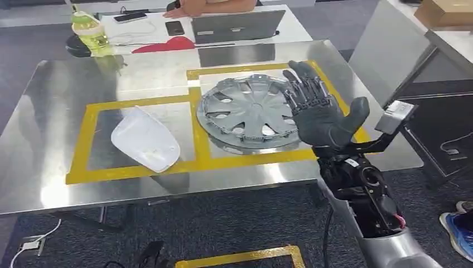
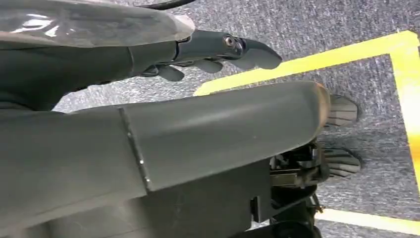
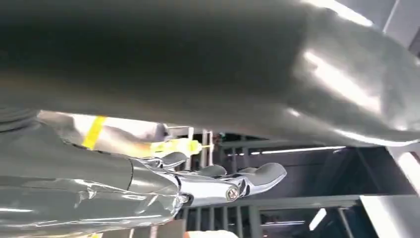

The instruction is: Take the parts from the cabinet and place them on the table.

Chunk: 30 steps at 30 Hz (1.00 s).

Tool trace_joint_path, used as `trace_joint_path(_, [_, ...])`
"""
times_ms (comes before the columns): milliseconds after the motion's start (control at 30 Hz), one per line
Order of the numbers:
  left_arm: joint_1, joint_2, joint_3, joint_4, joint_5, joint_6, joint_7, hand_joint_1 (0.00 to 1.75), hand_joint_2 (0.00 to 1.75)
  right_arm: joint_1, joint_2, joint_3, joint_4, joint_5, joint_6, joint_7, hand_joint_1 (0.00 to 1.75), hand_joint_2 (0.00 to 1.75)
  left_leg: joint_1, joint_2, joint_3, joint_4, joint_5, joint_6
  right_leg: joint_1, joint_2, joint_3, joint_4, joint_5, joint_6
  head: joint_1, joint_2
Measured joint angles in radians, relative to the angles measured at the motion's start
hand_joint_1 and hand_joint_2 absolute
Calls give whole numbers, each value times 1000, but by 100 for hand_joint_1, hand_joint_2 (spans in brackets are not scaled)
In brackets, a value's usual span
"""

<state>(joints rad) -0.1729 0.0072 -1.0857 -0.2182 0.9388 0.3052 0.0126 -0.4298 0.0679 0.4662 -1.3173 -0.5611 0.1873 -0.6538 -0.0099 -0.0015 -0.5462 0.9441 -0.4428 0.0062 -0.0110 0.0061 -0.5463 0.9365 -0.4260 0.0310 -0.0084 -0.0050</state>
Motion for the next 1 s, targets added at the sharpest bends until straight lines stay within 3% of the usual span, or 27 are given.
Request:
trace_joint_path(100, [1,0,0,0,2,1,9,0,0,10,0,0,-35,0,3,4,0,0,-1,0,1,-2,6,8,-1,1,3,-2,6,8,-2,0])
trace_joint_path(133, [1,-2,0,0,3,1,9,0,0,12,0,-1,-43,0,6,6,0,0,10,6,9,-25,13,12,6,3,3,3,-4,10,-1,0])
trace_joint_path(167, [2,-2,0,0,3,1,10,0,0,12,-2,-1,-51,0,11,6,0,0,12,8,12,-28,19,18,5,1,-8,30,-32,12,1,0])
trace_joint_path(233, [3,-2,0,0,4,1,10,0,0,15,-2,-1,-60,0,16,6,0,0,12,10,12,-31,22,22,2,1,-70,189,-124,18,11,0])
trace_joint_path(267, [4,-2,0,0,3,0,11,0,0,20,-4,-2,-62,0,17,6,0,0,12,11,12,-30,22,22,1,1,-103,274,-159,20,11,0])
trace_joint_path(300, [5,-2,0,0,4,-1,13,0,0,26,-6,-2,-64,0,18,6,0,0,13,11,11,-29,22,22,-1,0,-126,334,-174,23,12,0])
trace_joint_path(333, [6,-2,0,0,3,-2,13,0,0,30,-8,-2,-66,0,21,6,0,0,14,11,11,-27,22,22,-5,0,-126,339,-161,26,13,0])
trace_joint_path(367, [6,-2,0,0,3,-2,14,0,0,30,-9,-2,-69,0,21,6,0,0,15,11,10,-24,21,20,-9,-1,-102,293,-125,27,13,0])
trace_joint_path(433, [5,-3,0,0,2,-2,14,0,0,29,-9,-2,-79,0,23,6,0,0,20,10,9,-11,15,12,-16,-5,-4,106,-33,31,14,0])
trace_joint_path(467, [5,-3,0,0,2,-2,14,0,0,29,-10,-2,-84,0,24,6,0,0,20,10,5,-3,12,5,-18,-6,29,29,-30,35,15,0])
trace_joint_path(500, [3,-2,0,0,0,-2,16,0,0,30,-11,-1,-87,0,24,8,0,0,16,6,-2,3,14,-3,-6,1,40,21,-30,24,17,0])
trace_joint_path(600, [4,-2,0,0,0,-2,19,0,0,34,-14,-2,-97,0,24,7,0,0,16,8,-8,2,27,-24,-6,4,23,26,-25,7,10,0])
trace_joint_path(633, [4,-1,0,0,0,-2,20,0,0,33,-14,-2,-101,0,24,8,0,0,16,8,-13,3,31,-31,-7,3,19,19,-17,-5,10,0])
trace_joint_path(667, [3,-1,0,0,0,-2,20,0,0,33,-14,-2,-104,0,24,8,0,0,22,7,-24,23,1,-37,-11,0,14,15,-9,-17,8,0])
trace_joint_path(700, [3,-2,0,0,0,-2,21,0,0,33,-14,-2,-106,0,24,8,0,0,22,7,-47,76,-49,-41,-12,-1,5,15,-3,-26,0,0])
trace_joint_path(767, [3,-2,0,0,0,-4,27,0,0,34,-14,-2,-108,0,24,8,0,0,24,7,-112,249,-151,-48,-8,-2,-17,15,12,-33,-12,0])
trace_joint_path(800, [3,-2,0,0,0,-5,28,0,0,34,-14,-2,-108,0,24,8,0,0,24,7,-135,319,-179,-50,-7,-2,-29,16,20,-33,-14,0])
trace_joint_path(833, [3,-2,0,0,0,-6,29,0,0,35,-14,-2,-109,0,24,10,0,0,24,7,-136,343,-177,-50,-6,-2,-40,16,28,-32,-18,0])
trace_joint_path(867, [3,-2,0,0,0,-7,30,0,0,35,-14,-2,-109,0,24,10,0,0,24,7,-113,318,-153,-48,-5,-2,-50,16,36,-31,-21,0])
trace_joint_path(933, [1,-1,0,0,0,-7,30,0,0,35,-14,-2,-111,0,24,10,0,0,24,7,-9,157,-75,-40,-5,1,-66,16,51,-27,-26,0])
trace_joint_path(967, [-2,-1,0,0,0,-7,30,0,0,34,-14,-2,-114,0,24,10,0,0,24,6,57,58,-57,-34,-6,2,-70,18,59,-22,-30,0])
trace_joint_path(1000, [-6,0,0,0,0,-7,30,0,0,34,-14,-2,-118,0,25,10,0,0,17,5,105,-19,-71,-30,0,3,-77,19,64,-15,-35,0])
